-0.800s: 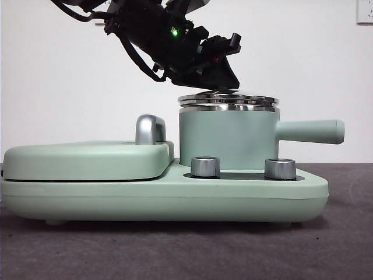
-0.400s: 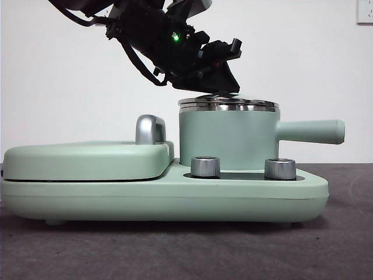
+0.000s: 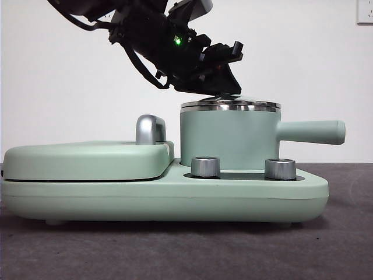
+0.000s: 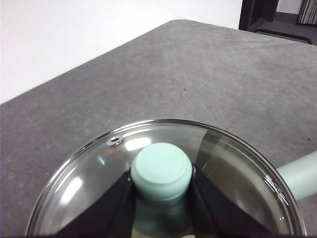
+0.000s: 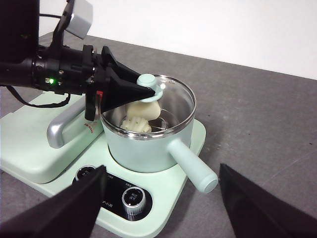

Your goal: Put the buns in a small steamer

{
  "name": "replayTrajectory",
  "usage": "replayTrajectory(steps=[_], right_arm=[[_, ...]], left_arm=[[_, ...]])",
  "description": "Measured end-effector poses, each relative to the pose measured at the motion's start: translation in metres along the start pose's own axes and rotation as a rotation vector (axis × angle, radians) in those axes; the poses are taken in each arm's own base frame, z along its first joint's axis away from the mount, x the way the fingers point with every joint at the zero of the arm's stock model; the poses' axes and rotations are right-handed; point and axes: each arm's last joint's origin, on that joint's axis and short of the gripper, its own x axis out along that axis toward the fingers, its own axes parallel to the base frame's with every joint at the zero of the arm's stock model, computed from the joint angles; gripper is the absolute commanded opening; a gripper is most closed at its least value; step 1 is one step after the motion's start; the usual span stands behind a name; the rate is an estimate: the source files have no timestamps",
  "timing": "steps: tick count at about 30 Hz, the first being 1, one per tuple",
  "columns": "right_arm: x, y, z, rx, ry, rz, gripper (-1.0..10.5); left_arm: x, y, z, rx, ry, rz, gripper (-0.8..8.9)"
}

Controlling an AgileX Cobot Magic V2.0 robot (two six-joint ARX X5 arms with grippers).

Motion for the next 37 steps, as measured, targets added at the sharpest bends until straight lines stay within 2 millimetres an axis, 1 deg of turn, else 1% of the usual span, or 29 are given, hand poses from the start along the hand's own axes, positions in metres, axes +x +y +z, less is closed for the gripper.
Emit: replayTrajectory(steps=[9,12,14,18,20,25,29,33,37], right_arm=[[0.000,0.000,-0.001,-0.003,0.009,-0.001,3.6],[0.000,0.000,-0.001,-0.003,0.009,-0.001,3.6],[0.000,0.000,-0.001,-0.003,0.009,-0.001,3.6],[0.000,0.000,-0.001,-0.003,0.009,-0.001,3.6],[0.000,0.000,-0.001,-0.003,0.009,-0.001,3.6],[0.000,0.000,-0.001,-0.003,0.009,-0.001,3.6],[0.000,0.000,-0.001,-0.003,0.009,-0.001,3.6],[0.000,0.000,-0.001,-0.003,0.010,0.001,3.6],[0.002,0.001,-0.001,-0.005,0.023,0.024,3.6]], left_arm=[[0.000,0.001,0.001,-0.019,0.023,-0.016,0.16],[0.000,0.002,0.002,-0.021,0.034,-0.017,0.42],[-0.001,0.001,0.002,-0.022,0.037,-0.018,0.88],[-0.006,0.001,0.006,-0.036,0.047,-0.021,2.63],[-0.011,0.001,0.007,-0.043,0.056,-0.024,2.85],[-0.028,0.001,0.024,-0.048,0.015,-0.019,2.85],[-0.045,0.001,0.033,-0.055,0.047,-0.019,2.85],[-0.069,0.003,0.039,-0.095,0.126,-0.016,2.85],[-0.100,0.006,0.046,-0.177,0.195,0.005,2.87]])
